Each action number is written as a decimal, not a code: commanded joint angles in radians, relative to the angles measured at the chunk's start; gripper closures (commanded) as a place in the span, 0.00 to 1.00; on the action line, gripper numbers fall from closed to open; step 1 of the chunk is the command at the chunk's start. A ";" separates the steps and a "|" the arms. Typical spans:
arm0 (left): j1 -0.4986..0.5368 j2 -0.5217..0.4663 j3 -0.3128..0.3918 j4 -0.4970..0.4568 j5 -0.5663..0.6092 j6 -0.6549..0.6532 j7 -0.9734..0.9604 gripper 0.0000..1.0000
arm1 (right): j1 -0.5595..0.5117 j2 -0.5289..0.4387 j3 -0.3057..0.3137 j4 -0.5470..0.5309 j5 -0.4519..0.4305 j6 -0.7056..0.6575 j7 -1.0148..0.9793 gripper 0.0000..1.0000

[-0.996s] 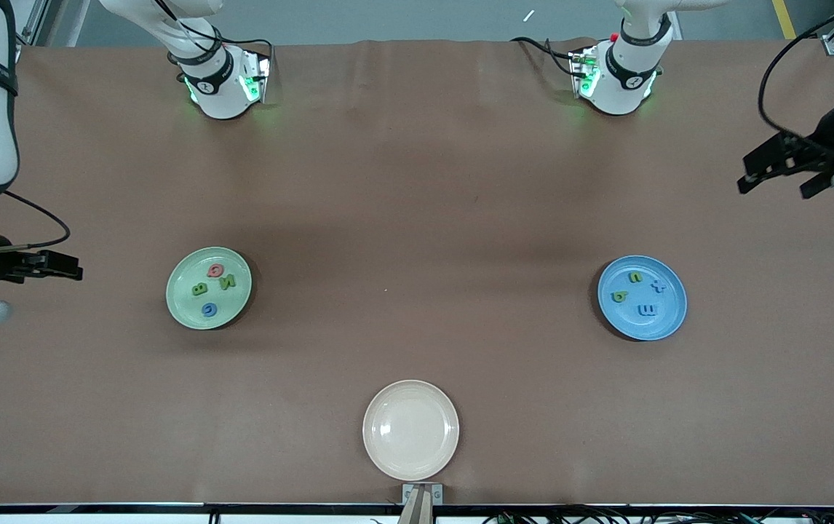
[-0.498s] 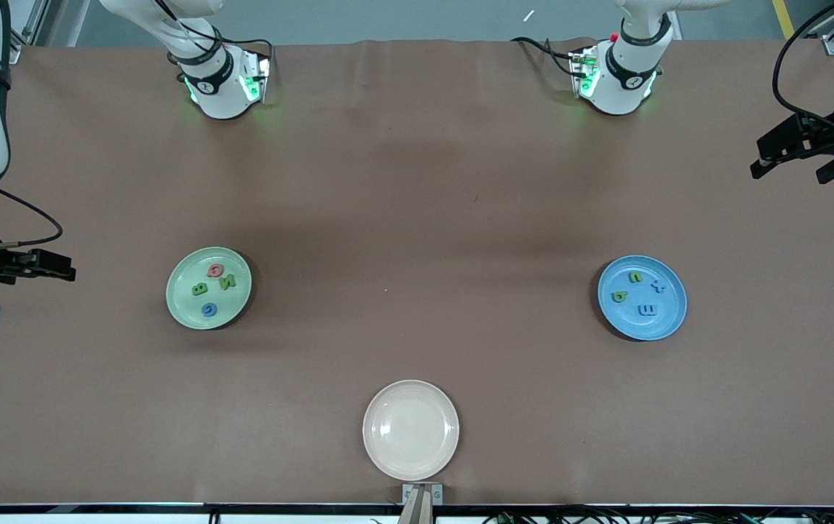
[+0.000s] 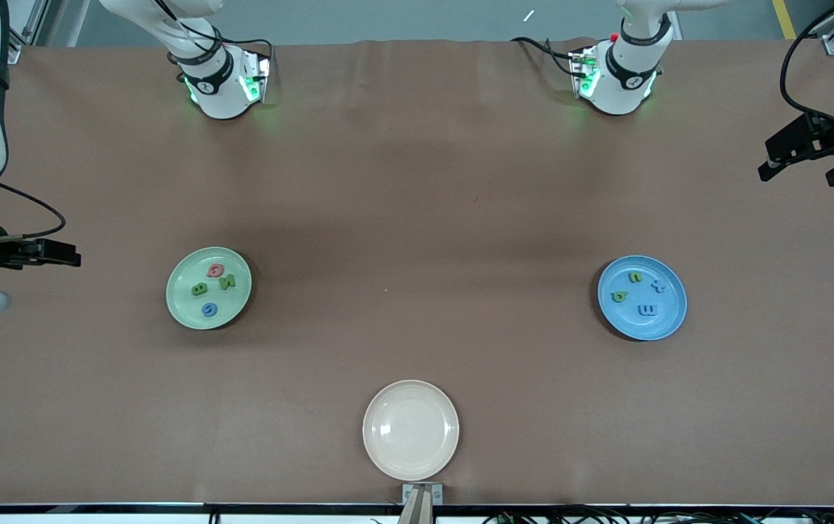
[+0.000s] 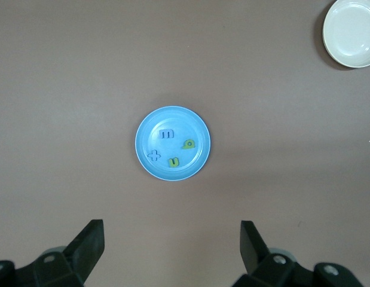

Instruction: Sort upper and lower case letters into plates

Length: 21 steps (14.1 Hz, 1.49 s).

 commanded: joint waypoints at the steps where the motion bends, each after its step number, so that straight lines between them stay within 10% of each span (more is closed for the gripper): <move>1: -0.003 0.042 0.002 0.038 0.018 -0.011 0.020 0.00 | -0.019 -0.028 0.013 -0.009 0.002 -0.035 0.007 0.00; 21: -0.003 0.041 0.000 0.042 0.026 -0.011 0.022 0.00 | -0.010 -0.361 0.013 -0.259 -0.004 -0.005 0.003 0.00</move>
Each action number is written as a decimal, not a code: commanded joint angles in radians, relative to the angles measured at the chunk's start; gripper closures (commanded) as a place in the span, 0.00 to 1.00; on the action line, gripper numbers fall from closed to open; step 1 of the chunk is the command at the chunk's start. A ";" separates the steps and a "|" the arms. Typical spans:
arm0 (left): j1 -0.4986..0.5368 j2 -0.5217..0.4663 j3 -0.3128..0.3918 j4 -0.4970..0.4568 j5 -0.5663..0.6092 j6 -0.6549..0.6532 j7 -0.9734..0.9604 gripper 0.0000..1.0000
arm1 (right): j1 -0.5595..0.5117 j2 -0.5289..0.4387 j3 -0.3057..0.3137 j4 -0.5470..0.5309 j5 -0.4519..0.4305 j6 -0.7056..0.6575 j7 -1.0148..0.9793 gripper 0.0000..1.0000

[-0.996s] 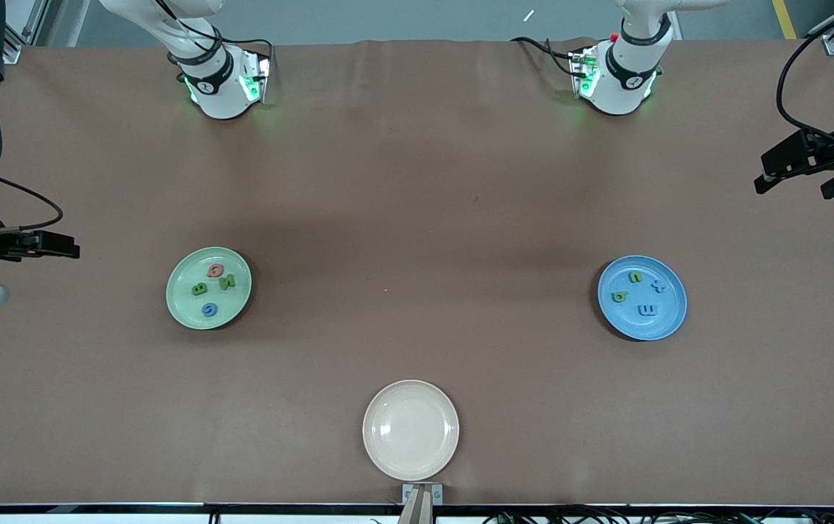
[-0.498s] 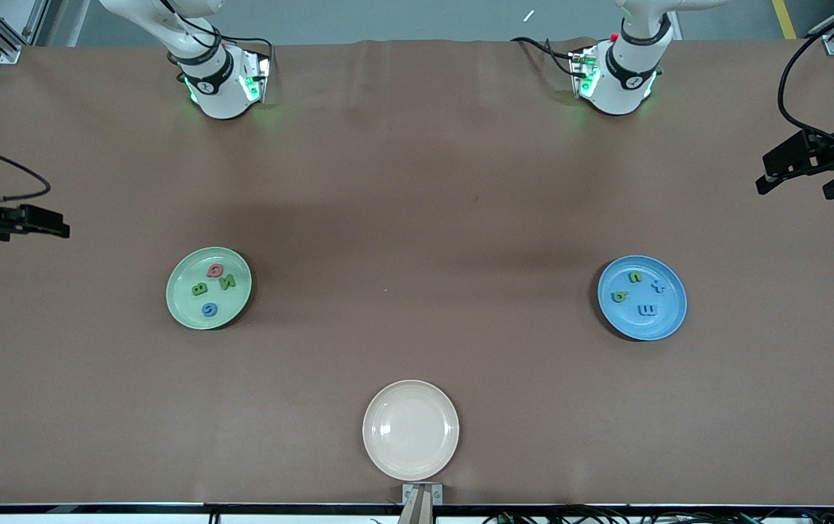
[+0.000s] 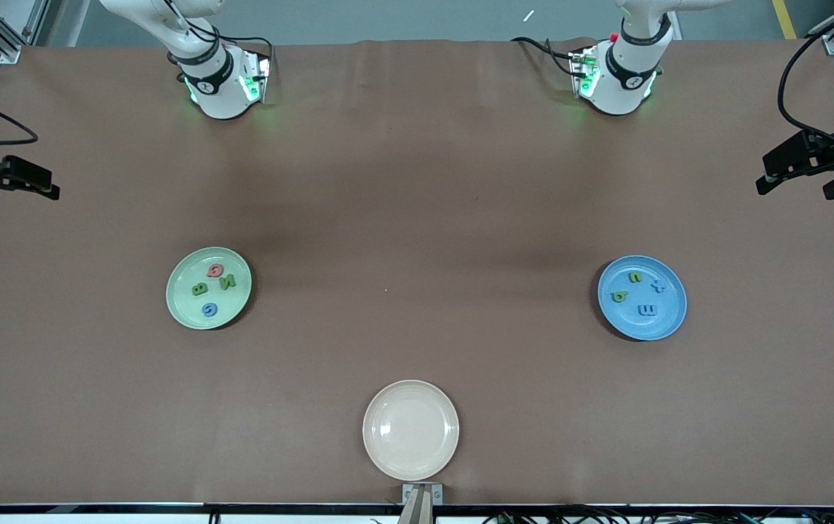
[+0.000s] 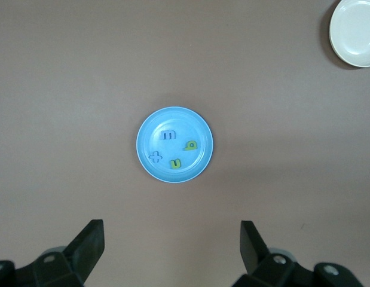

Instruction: Sort upper and lower case letters into plates

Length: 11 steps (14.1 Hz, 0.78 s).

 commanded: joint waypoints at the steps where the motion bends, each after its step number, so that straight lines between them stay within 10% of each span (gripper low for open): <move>1: -0.001 0.002 0.000 0.021 0.017 -0.013 0.022 0.00 | -0.008 -0.057 0.007 -0.047 -0.005 0.028 0.003 0.00; 11: 0.020 -0.007 0.002 0.023 0.022 -0.020 0.025 0.00 | -0.007 -0.104 0.007 -0.047 -0.002 0.049 0.003 0.00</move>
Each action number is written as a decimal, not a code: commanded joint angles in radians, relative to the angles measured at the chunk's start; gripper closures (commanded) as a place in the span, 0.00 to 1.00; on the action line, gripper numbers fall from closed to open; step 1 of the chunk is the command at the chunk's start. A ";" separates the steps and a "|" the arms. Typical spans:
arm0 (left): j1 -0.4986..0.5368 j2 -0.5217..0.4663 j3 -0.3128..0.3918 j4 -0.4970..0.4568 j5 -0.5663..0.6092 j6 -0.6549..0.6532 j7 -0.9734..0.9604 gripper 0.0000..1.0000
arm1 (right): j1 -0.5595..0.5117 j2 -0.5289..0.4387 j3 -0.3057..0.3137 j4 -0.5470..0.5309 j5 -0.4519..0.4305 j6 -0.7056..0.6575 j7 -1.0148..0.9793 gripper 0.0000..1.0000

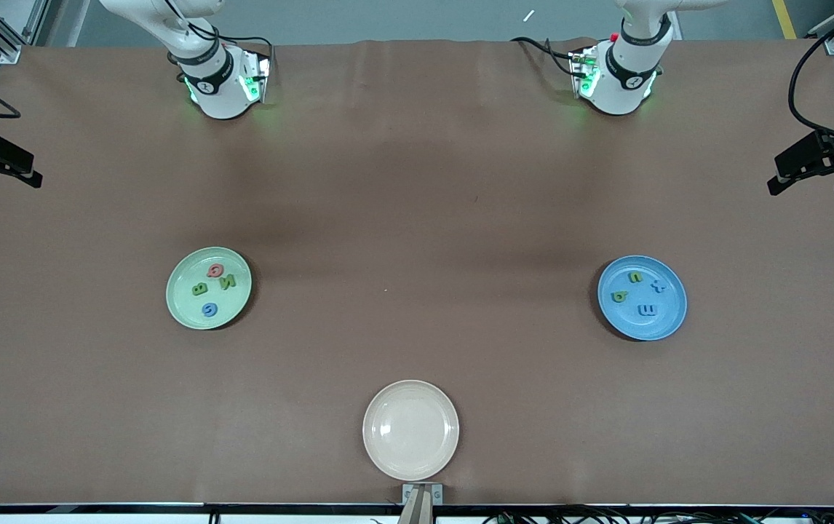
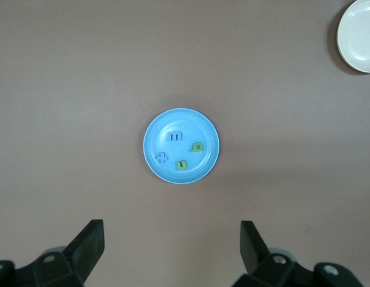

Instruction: Sort upper and lower case letters into plates

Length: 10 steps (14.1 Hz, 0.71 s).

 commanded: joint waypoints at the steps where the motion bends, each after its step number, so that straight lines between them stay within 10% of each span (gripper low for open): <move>1: 0.001 -0.009 -0.002 0.016 0.017 -0.021 0.022 0.00 | -0.007 -0.039 0.007 -0.038 -0.002 0.017 0.003 0.00; 10: -0.002 -0.012 -0.010 0.005 0.058 -0.030 0.056 0.00 | -0.010 -0.035 0.006 -0.040 -0.007 0.011 0.006 0.00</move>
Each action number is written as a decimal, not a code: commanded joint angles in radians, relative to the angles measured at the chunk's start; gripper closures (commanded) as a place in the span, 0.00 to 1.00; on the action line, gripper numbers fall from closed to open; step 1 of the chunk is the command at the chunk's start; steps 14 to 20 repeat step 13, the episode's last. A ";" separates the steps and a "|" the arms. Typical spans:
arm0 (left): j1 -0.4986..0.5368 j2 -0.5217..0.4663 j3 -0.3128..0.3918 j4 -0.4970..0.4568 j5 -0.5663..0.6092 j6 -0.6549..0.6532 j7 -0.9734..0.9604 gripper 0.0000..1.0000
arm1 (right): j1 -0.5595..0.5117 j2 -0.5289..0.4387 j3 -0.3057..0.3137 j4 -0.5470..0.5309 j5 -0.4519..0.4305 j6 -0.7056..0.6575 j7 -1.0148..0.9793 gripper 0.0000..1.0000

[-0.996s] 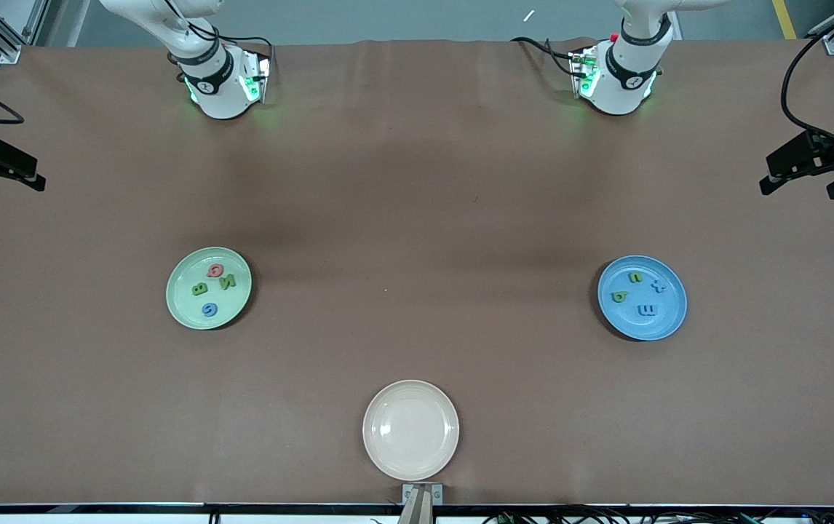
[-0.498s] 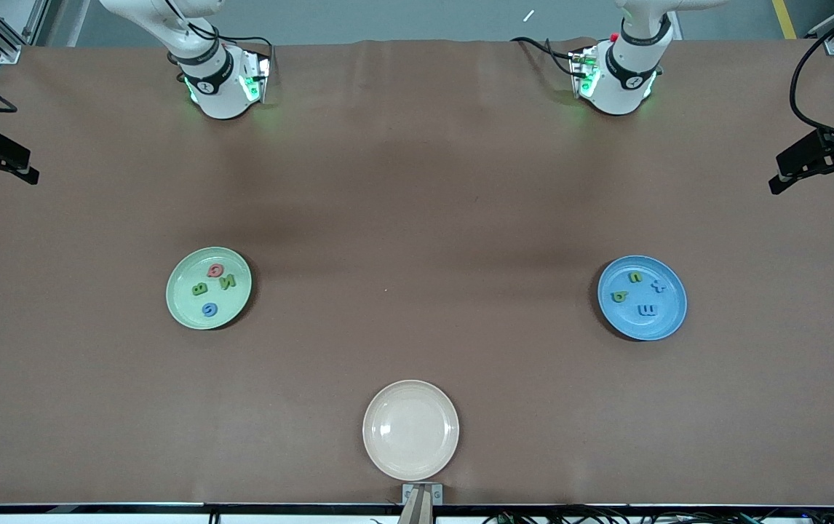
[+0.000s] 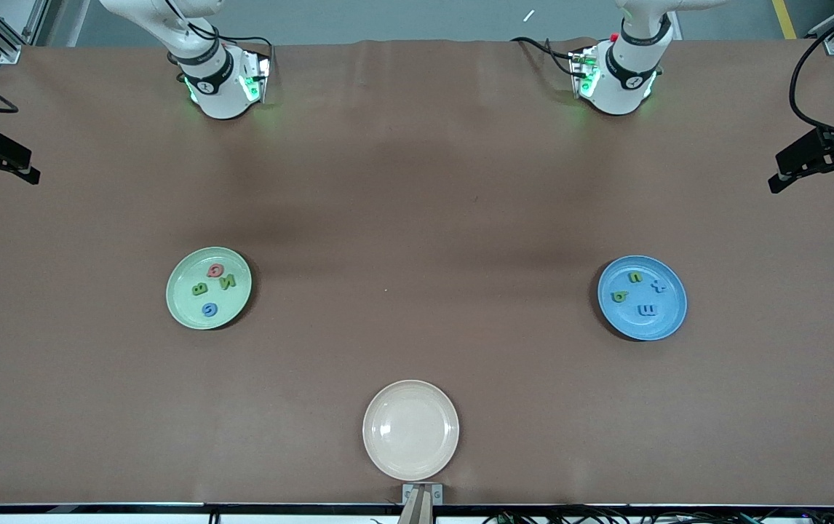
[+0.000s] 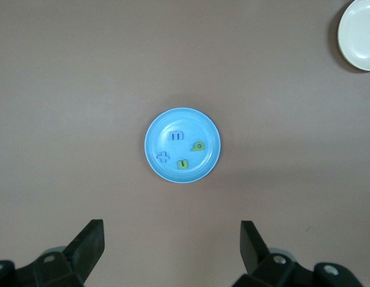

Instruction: Sort upper and lower case letters into plates

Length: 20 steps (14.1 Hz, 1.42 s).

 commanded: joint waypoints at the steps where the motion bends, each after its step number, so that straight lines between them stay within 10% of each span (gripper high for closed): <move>1: -0.003 -0.010 -0.009 0.002 0.048 -0.038 0.058 0.00 | -0.010 -0.029 0.006 -0.033 -0.005 0.011 0.006 0.00; 20: -0.001 -0.012 -0.014 -0.002 0.047 -0.105 0.072 0.00 | -0.010 -0.029 0.011 -0.033 0.015 0.012 0.037 0.00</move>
